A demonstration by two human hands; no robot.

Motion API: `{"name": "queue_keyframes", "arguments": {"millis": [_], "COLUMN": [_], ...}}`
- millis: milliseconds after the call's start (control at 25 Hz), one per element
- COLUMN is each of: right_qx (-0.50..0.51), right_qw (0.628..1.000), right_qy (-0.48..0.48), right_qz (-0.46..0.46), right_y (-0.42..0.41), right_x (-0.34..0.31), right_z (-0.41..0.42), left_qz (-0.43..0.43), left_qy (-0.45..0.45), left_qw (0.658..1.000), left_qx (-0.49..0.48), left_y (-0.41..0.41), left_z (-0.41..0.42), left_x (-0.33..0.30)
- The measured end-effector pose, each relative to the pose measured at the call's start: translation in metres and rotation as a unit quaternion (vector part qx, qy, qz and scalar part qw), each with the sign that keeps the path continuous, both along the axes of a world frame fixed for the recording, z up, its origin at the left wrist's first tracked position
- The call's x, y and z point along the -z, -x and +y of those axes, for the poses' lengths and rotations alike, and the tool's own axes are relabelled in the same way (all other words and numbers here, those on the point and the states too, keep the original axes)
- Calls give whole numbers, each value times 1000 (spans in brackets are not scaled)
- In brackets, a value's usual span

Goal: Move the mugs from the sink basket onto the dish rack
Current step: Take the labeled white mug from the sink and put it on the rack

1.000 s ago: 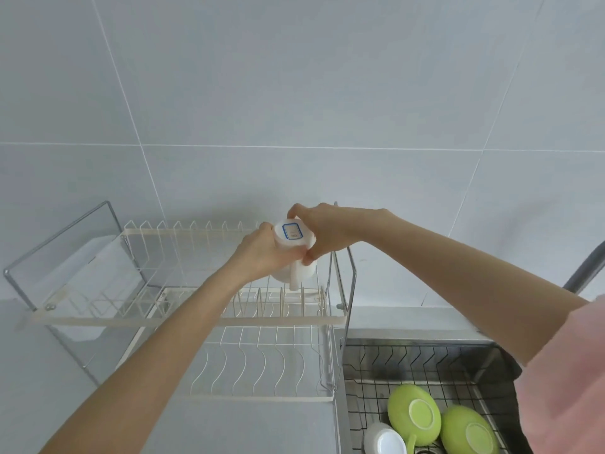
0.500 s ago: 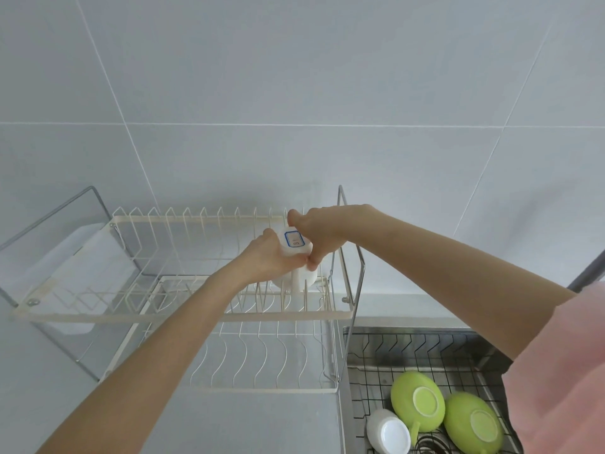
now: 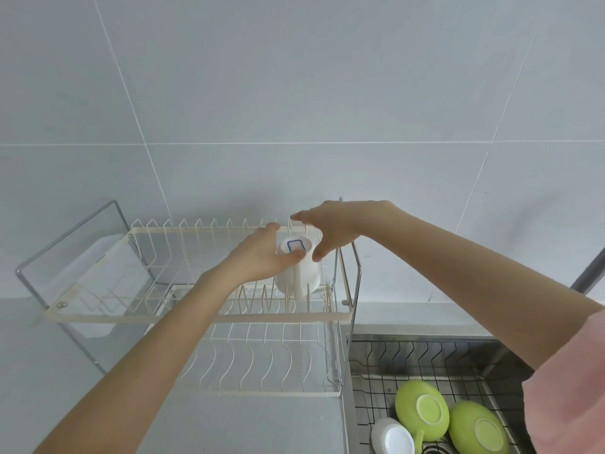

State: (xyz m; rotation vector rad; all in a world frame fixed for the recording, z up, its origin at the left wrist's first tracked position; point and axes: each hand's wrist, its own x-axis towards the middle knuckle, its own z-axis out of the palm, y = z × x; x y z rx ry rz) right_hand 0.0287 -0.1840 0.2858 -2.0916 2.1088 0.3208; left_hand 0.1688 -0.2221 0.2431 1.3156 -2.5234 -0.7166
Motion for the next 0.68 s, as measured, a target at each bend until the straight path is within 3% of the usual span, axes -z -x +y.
{"name": "queue_keyframes", "arguments": {"millis": [160, 320, 520, 680], "right_qx": [-11, -2, 38, 70], "right_qw": [995, 987, 972, 967], "right_qy": [84, 140, 184, 161], "right_qz": [-49, -77, -142, -183], "right_y": [7, 17, 36, 58], "right_x": [-21, -20, 1, 35], "right_z": [47, 100, 161, 199], "left_qz": [-35, -6, 18, 27], "left_qy": [155, 244, 255, 214], "left_qw": [987, 969, 964, 974], "left_qx": [17, 43, 68, 74], "left_y": [-11, -12, 0, 17], "left_z": [30, 74, 131, 167], "left_x": [-22, -37, -36, -15]}}
